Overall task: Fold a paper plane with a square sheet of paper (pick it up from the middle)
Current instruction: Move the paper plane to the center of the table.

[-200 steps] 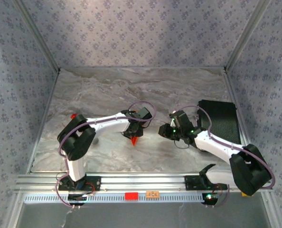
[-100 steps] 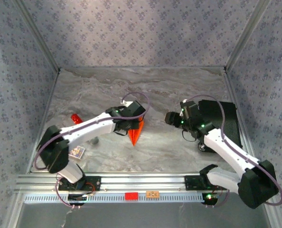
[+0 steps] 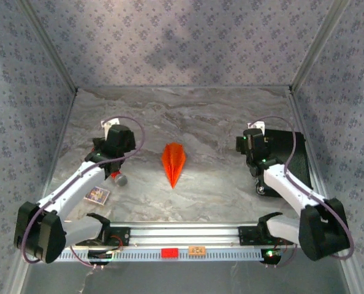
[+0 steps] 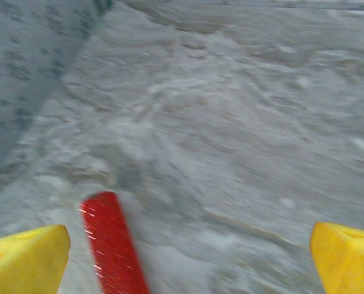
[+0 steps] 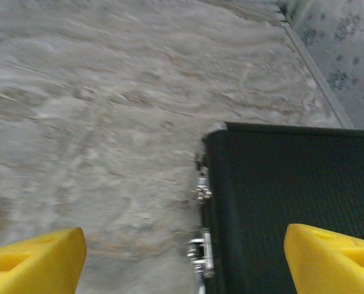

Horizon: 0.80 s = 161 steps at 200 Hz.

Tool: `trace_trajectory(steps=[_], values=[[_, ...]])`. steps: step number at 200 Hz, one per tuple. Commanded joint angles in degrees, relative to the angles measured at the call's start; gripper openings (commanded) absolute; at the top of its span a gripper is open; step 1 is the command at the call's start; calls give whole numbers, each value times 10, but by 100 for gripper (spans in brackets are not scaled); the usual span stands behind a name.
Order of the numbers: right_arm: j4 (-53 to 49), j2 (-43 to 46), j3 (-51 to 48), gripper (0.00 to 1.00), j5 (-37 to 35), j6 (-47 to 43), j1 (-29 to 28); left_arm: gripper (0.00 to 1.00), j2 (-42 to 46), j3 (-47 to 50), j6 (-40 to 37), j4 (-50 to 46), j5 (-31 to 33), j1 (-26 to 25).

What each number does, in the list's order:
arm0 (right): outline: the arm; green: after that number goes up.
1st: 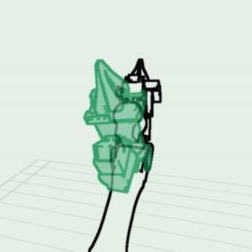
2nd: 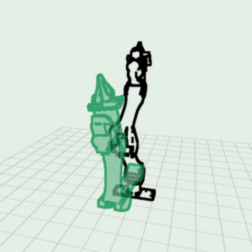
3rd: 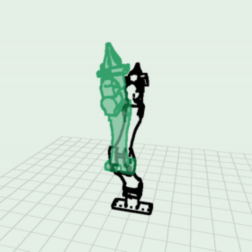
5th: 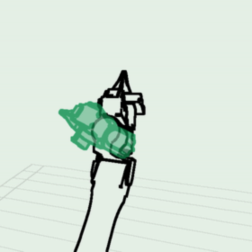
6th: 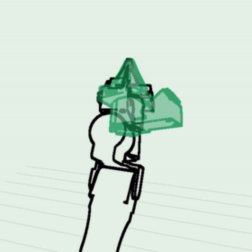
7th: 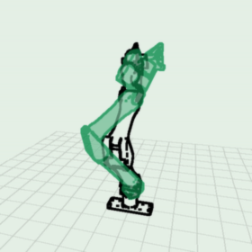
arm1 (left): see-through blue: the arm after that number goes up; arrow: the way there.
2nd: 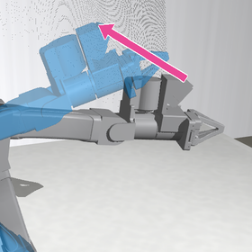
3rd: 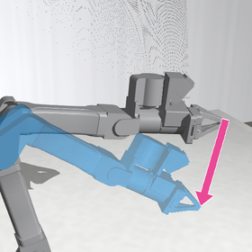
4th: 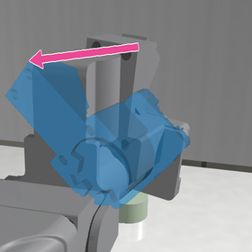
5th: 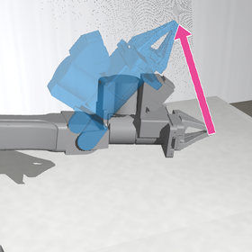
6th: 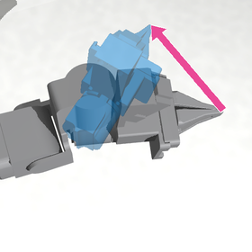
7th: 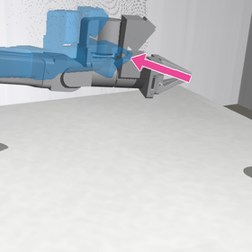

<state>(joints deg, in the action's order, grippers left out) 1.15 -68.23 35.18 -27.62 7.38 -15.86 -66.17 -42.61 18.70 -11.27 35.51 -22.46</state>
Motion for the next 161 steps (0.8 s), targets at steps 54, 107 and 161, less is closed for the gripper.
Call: trace_trajectory(steps=[54,107,161], values=[[311,-117,-87,85,101,-106,82,100,-65,135,-159,363,-134,157],[482,-134,-171,86,203,-141,121,100,-123,201,-171,529,-206,198],[512,-179,-166,85,200,-117,139,100,-222,263,-171,734,-273,220]])
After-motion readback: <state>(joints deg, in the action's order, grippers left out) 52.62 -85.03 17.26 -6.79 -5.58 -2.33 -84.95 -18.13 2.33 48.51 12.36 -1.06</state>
